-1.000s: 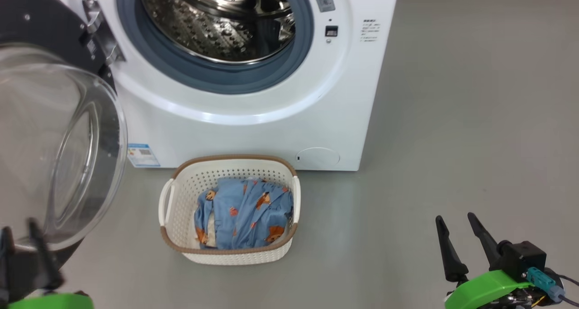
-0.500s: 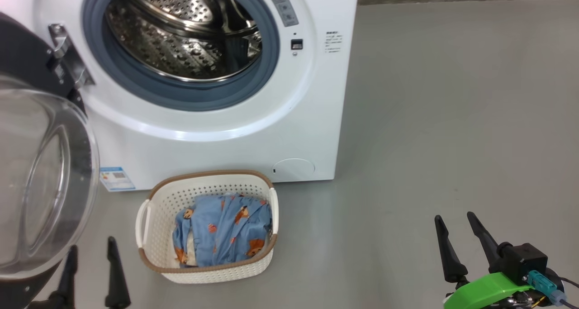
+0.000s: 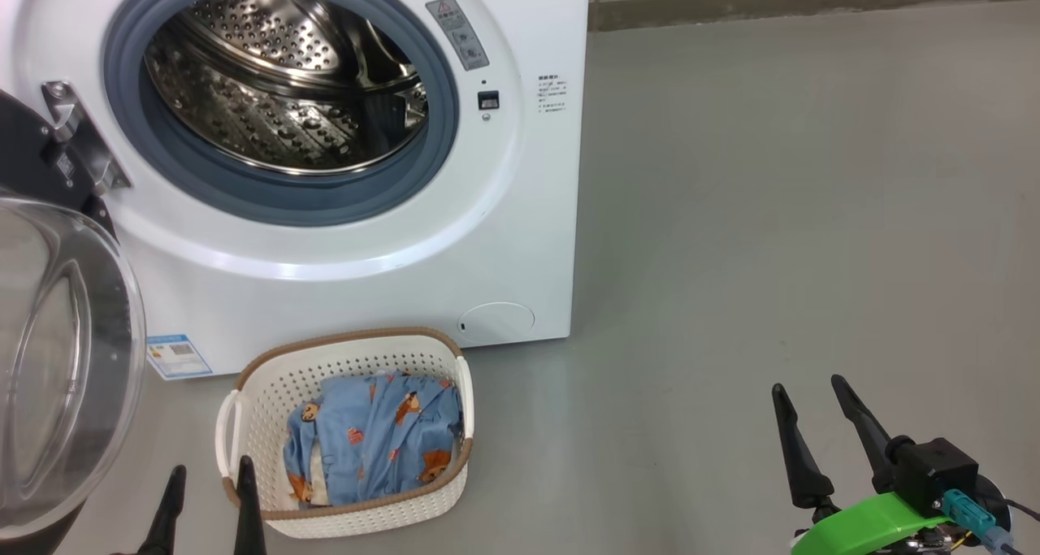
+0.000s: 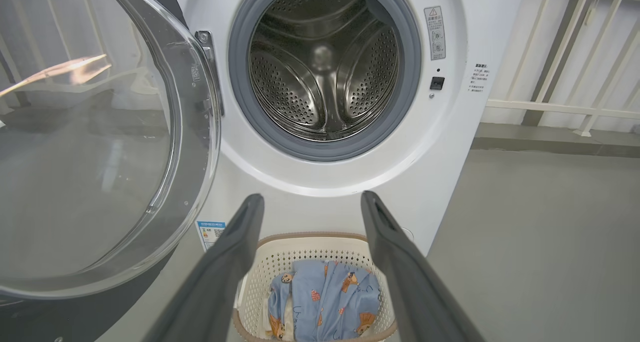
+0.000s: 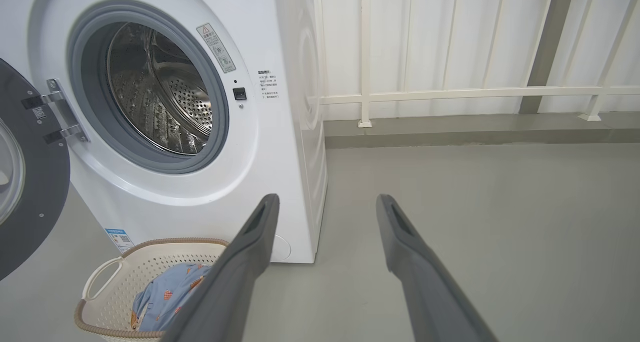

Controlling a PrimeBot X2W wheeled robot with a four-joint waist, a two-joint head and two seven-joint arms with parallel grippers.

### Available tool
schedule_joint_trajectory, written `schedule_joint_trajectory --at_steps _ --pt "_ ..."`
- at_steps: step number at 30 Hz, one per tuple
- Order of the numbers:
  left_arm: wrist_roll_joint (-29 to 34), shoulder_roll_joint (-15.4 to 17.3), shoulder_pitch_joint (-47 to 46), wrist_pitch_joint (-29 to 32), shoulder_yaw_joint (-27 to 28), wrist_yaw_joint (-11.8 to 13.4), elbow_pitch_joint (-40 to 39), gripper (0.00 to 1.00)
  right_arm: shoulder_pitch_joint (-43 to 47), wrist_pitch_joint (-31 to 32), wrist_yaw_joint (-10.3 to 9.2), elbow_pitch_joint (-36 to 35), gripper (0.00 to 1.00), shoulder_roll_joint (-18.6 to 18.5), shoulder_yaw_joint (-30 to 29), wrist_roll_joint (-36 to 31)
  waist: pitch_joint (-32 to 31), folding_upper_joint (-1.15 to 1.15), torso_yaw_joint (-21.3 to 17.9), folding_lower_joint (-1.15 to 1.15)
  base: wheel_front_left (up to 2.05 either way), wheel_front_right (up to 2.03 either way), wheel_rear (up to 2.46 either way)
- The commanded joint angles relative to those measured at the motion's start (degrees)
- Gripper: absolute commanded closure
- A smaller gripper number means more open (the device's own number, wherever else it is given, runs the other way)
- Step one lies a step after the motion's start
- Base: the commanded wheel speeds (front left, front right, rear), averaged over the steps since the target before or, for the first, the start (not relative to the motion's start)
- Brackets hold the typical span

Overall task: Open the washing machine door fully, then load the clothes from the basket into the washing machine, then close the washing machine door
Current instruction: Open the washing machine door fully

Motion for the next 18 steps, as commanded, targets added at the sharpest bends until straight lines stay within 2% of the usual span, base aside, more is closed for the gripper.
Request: schedule_joint_trajectory --at_steps 1,18 --pt "0.5 1.0 -0.9 -0.3 1.6 -0.1 -1.0 0.0 -0.6 -0.7 0.36 -1.8 0.0 -0.1 1.5 -0.6 -0.2 0.0 -0.1 0.0 0.0 0.0 0.0" --pt "1.0 0.9 -0.6 -0.3 1.8 -0.7 -0.9 0.0 -0.6 -0.7 0.36 -1.7 0.0 0.0 0.6 -1.4 -0.3 0.0 0.6 0.0 0.0 0.0 0.0"
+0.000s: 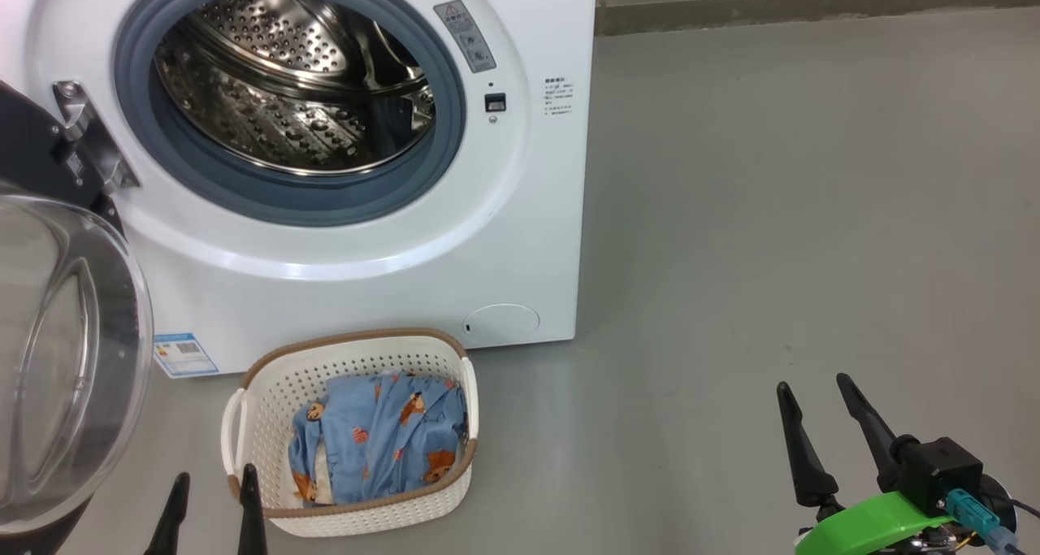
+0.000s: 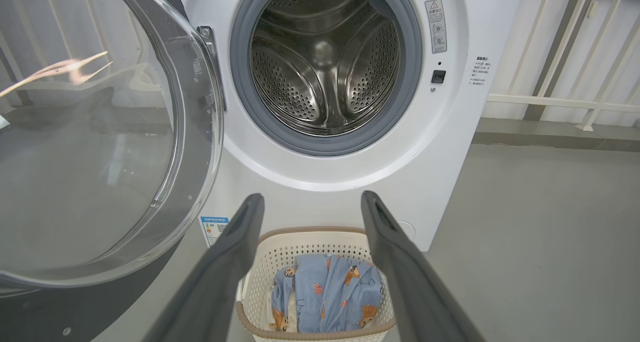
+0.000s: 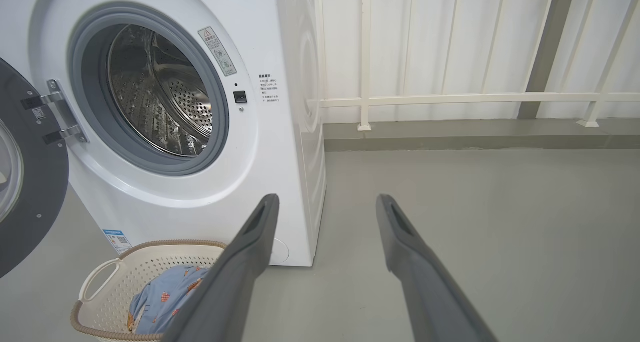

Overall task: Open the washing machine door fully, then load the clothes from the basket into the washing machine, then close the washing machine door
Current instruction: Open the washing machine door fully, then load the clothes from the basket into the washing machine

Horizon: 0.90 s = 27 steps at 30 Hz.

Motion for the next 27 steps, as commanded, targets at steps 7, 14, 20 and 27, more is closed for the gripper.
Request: schedule_joint_trajectory --at_steps 7,14,20,27 --pt "0.6 0.9 -1.6 -0.3 1.9 -0.3 -1.0 0.0 -0.6 -0.7 0.36 -1.5 0.0 -0.1 1.2 -0.5 0.3 0.0 0.4 0.0 0.0 0.0 0.0" --pt "0.7 0.9 -1.7 -0.3 2.0 -0.4 -0.6 0.0 -0.6 -0.7 0.36 -1.5 0.0 -0.1 1.3 -0.3 0.3 0.0 0.6 0.0 0.03 -0.03 0.0" --pt "0.5 0.9 -1.7 -0.3 2.3 -0.6 -0.2 0.0 -0.5 -0.7 0.36 -1.4 0.0 -0.1 1.3 -0.2 0.3 0.0 0.7 0.0 0.64 -0.64 0.0" --pt "0.6 0.9 -2.1 -0.3 2.3 -0.8 0.1 0.0 -0.7 -0.7 0.36 -1.3 0.0 -0.1 1.3 -0.1 0.7 0.0 0.7 0.0 1.53 -1.53 0.0"
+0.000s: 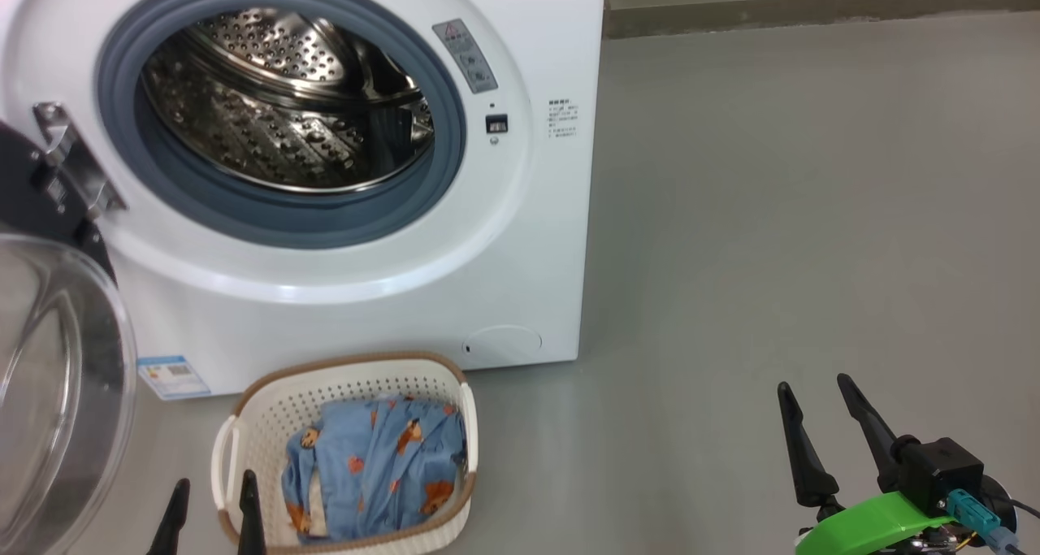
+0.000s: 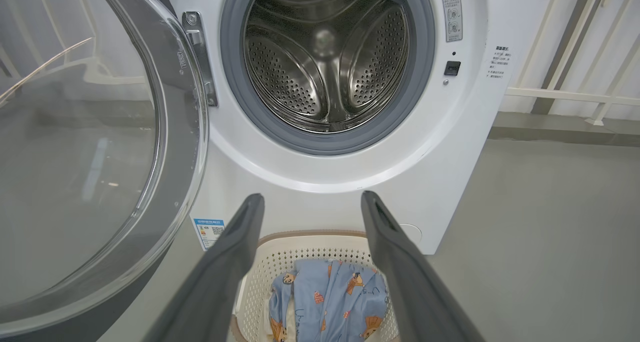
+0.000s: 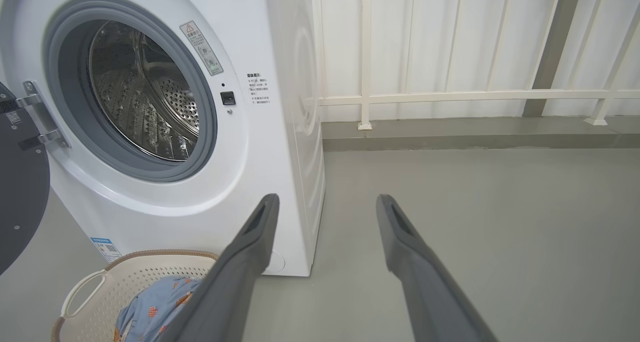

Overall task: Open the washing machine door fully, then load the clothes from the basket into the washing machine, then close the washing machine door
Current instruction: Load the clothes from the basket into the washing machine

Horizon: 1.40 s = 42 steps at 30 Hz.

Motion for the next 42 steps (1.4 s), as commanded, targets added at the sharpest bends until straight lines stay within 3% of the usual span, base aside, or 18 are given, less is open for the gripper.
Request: schedule_joint_trajectory --at_steps 1,13,42 --pt "0.3 0.9 -2.2 -0.3 2.0 -0.2 -1.1 0.0 -0.7 -0.7 0.36 -1.3 0.0 -0.2 1.5 -0.1 0.0 0.0 0.0 0.0 2.08 -2.06 -0.01" --pt "0.1 0.8 -2.1 -0.3 2.4 0.5 -1.4 0.0 -0.7 -0.7 0.36 -0.7 0.0 -0.2 1.5 0.3 0.0 0.0 0.1 0.0 1.43 -1.41 -0.02" --pt "-1.2 0.8 -2.3 -0.3 1.8 0.4 0.2 0.0 -1.0 -0.7 0.36 -0.3 0.0 -0.2 1.5 0.4 1.4 0.0 -0.3 0.0 0.03 -0.03 0.0"
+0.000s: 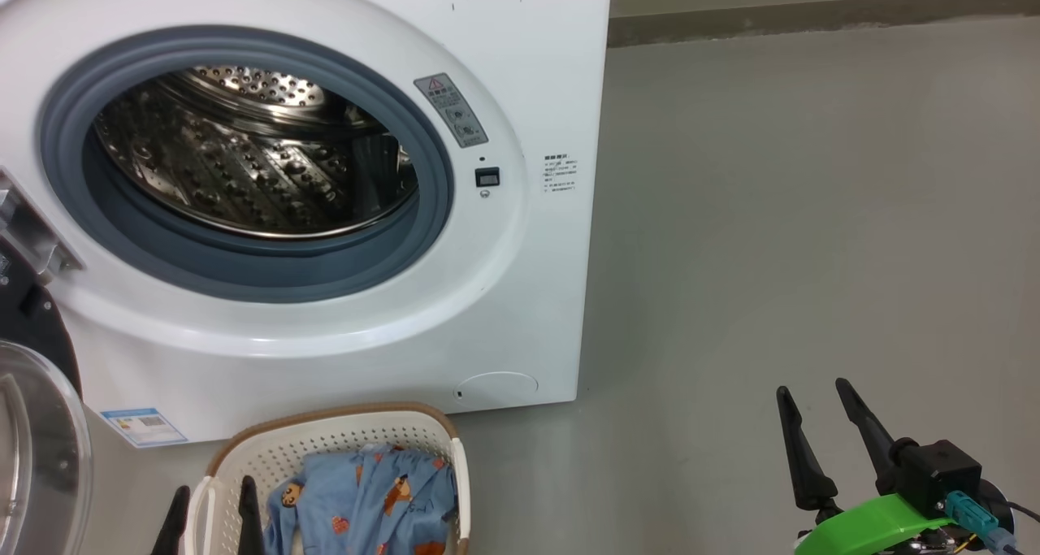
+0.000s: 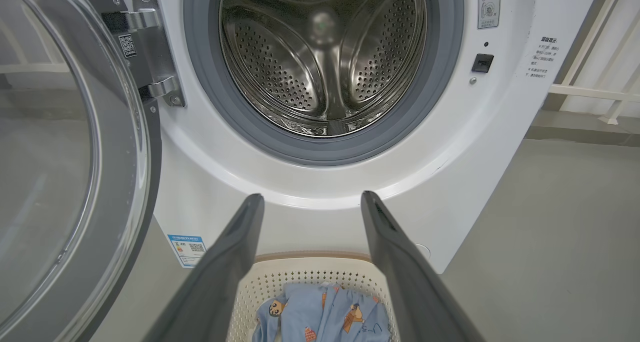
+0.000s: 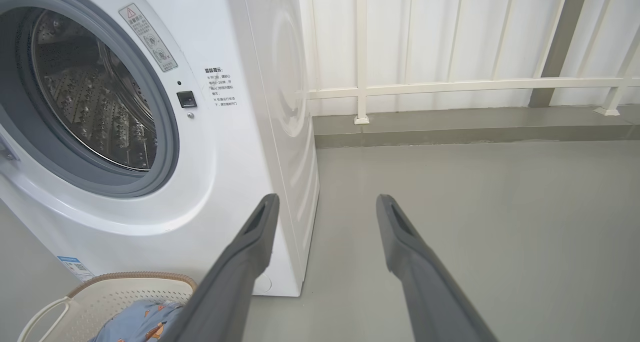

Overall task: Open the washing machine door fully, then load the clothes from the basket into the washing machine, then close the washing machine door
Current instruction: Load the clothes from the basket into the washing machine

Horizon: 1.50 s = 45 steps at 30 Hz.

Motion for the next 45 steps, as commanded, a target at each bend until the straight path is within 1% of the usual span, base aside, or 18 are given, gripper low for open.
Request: schedule_joint_trajectory --at_steps 1,7,14,24,32,34,37,45 --pt "-0.7 0.8 -2.3 -0.3 1.6 0.2 -0.9 0.0 -1.0 -0.7 0.36 -1.1 0.0 -0.2 1.5 0.0 0.3 0.0 -0.1 0.0 0.0 0.0 0.0" --pt "-1.9 0.8 -3.2 -0.3 0.0 0.3 1.5 0.0 -1.6 -0.7 0.36 -0.4 0.0 -0.2 2.2 0.6 2.6 0.0 -0.6 0.0 0.0 0.0 0.0" --pt "-3.5 0.8 -5.8 -0.3 -2.2 0.1 5.8 0.0 -3.1 -0.7 0.36 -0.8 0.0 -0.2 1.9 0.7 7.1 0.0 -1.9 0.0 0.0 0.0 0.0" --pt "-3.8 1.0 -13.3 -0.3 -1.8 -1.9 12.8 0.0 -5.4 -0.7 0.36 -1.7 0.0 -0.2 1.0 1.2 16.7 0.0 -4.7 0.0 0.0 0.0 0.0" --pt "-4.8 1.6 -20.6 -0.3 -1.1 -3.2 18.6 0.0 -7.5 -0.7 0.36 -2.7 0.0 -0.2 0.5 1.6 24.7 0.0 -5.7 0.0 0.0 0.0 0.0" --pt "-6.2 1.6 -22.7 -0.3 -0.6 -3.7 20.4 0.0 -8.1 -0.7 0.36 -2.9 0.0 -0.2 0.6 1.7 26.7 0.0 -5.8 0.0 0.0 0.0 0.0" --pt "-7.4 2.1 -25.8 -0.3 -0.5 -4.2 23.3 0.0 -9.0 -0.7 0.36 -3.2 0.0 -0.2 0.6 2.0 29.4 0.0 -6.0 0.0 0.0 0.0 0.0" --pt "-8.6 5.5 -32.6 -0.2 -2.6 -4.7 31.1 0.0 -10.6 -0.7 0.36 -3.6 0.0 -0.2 1.3 2.5 34.0 0.0 -7.1 0.0 0.0 0.0 0.0"
